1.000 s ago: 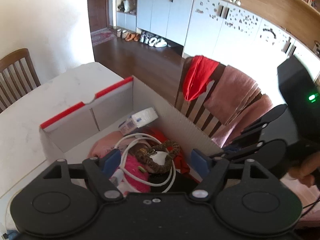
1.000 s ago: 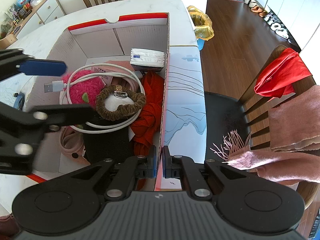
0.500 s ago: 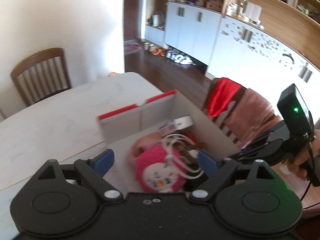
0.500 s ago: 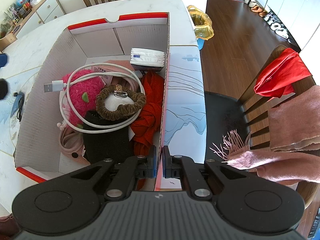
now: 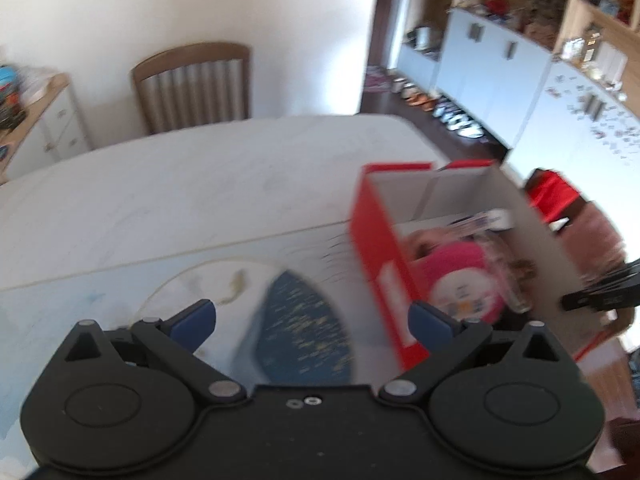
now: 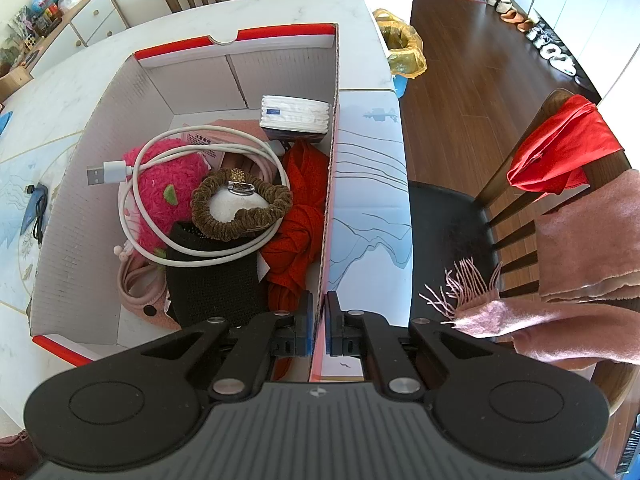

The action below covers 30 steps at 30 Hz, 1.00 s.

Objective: Organize objects
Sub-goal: 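Move the left tool back to the mat toward the black USB cable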

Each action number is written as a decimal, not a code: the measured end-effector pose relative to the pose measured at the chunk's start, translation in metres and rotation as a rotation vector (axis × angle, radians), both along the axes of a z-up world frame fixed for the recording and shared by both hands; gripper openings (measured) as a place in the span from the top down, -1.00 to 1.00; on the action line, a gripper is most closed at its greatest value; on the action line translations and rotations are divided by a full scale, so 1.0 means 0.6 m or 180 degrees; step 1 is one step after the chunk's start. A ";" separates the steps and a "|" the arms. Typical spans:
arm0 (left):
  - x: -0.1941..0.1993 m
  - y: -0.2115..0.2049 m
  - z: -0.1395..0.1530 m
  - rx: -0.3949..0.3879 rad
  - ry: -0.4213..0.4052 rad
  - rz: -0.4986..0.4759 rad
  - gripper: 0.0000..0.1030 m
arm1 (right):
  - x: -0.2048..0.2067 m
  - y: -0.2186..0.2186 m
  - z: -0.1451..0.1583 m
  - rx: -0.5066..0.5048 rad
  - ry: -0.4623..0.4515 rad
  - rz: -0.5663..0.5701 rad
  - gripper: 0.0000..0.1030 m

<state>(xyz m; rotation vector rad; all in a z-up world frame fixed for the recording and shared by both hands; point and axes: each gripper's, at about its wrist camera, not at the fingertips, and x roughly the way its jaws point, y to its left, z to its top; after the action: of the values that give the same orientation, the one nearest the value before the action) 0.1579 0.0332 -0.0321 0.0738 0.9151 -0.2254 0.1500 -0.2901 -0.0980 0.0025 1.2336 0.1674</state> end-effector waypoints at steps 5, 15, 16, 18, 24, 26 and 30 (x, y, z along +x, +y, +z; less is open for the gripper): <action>0.012 0.049 -0.055 0.0171 0.0201 0.0353 -0.99 | -0.001 0.000 0.000 -0.0006 0.0001 0.0002 0.91; 0.035 0.110 -0.150 0.0230 0.0493 0.0881 -0.98 | -0.003 -0.001 0.000 -0.0020 0.0000 0.0008 0.91; 0.036 0.110 -0.156 0.0224 0.0502 0.0895 -0.97 | -0.003 -0.001 0.001 -0.0022 0.0000 0.0007 0.91; 0.041 0.107 -0.165 0.0231 0.0516 0.0903 -0.95 | -0.003 -0.001 0.001 -0.0022 0.0000 0.0007 0.91; 0.048 0.103 -0.183 0.0290 0.0557 0.0910 -0.69 | -0.003 -0.001 0.001 -0.0021 0.0000 0.0006 0.91; 0.050 0.106 -0.186 0.0271 0.0587 0.0940 -0.56 | -0.003 -0.001 0.001 -0.0023 0.0000 0.0009 0.91; 0.053 0.112 -0.192 0.0230 0.0628 0.0992 -0.40 | -0.003 -0.001 0.001 -0.0021 0.0001 0.0007 0.91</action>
<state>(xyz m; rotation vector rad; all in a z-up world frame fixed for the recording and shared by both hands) 0.1900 0.1004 -0.1474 -0.0253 1.1168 0.0921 0.1484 -0.2906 -0.0976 -0.0046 1.2345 0.1654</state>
